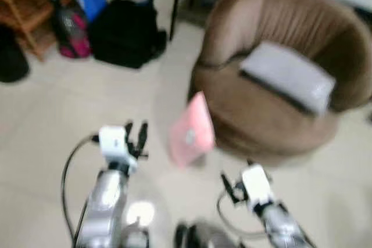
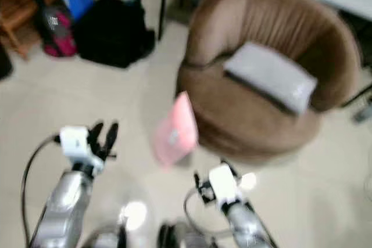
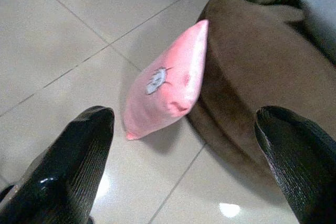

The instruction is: Move the pillow to the sofa from floor

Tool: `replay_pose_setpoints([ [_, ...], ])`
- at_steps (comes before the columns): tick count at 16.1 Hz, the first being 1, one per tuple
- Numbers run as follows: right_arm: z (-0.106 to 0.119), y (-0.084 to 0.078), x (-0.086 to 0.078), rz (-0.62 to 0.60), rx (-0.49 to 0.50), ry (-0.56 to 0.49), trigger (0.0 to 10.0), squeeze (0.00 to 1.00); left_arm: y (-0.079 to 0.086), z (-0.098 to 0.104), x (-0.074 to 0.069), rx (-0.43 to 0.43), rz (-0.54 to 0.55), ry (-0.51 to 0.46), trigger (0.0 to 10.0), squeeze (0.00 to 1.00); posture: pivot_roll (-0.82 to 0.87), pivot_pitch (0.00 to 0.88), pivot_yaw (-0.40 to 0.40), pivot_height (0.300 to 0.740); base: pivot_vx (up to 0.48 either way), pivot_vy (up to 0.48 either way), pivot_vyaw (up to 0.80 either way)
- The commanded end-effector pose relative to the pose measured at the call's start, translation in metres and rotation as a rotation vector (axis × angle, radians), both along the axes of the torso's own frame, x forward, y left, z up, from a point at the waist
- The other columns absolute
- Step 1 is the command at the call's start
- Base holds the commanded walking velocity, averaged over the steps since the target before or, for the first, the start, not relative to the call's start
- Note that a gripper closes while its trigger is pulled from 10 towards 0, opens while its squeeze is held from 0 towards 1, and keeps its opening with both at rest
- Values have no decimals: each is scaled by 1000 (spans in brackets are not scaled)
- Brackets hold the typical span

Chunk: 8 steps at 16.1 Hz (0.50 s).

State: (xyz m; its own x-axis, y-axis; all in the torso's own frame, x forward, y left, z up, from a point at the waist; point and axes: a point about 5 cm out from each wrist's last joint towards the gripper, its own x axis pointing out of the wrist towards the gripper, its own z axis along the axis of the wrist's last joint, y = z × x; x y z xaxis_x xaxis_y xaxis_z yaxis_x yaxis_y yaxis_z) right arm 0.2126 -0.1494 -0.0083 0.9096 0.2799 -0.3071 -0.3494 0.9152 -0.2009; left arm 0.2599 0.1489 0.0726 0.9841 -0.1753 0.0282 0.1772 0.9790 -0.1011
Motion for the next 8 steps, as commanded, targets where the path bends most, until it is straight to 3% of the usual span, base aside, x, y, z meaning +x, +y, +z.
replay_pose_setpoints([
  [1,-4,-7,-5,-20,-5,25,10000,0,-8,-3,-4,4,-45,11,10000,0,48,204,-170,740,0,454,0],
  [5,-5,-7,-7,-23,-2,28,10000,0,-8,-3,-4,4,-46,9,10000,0,50,194,-162,740,0,453,0],
  [8,-6,-7,-7,-20,-5,32,10000,0,-6,-4,-3,0,-34,23,10000,0,53,186,-160,740,0,0,0],
])
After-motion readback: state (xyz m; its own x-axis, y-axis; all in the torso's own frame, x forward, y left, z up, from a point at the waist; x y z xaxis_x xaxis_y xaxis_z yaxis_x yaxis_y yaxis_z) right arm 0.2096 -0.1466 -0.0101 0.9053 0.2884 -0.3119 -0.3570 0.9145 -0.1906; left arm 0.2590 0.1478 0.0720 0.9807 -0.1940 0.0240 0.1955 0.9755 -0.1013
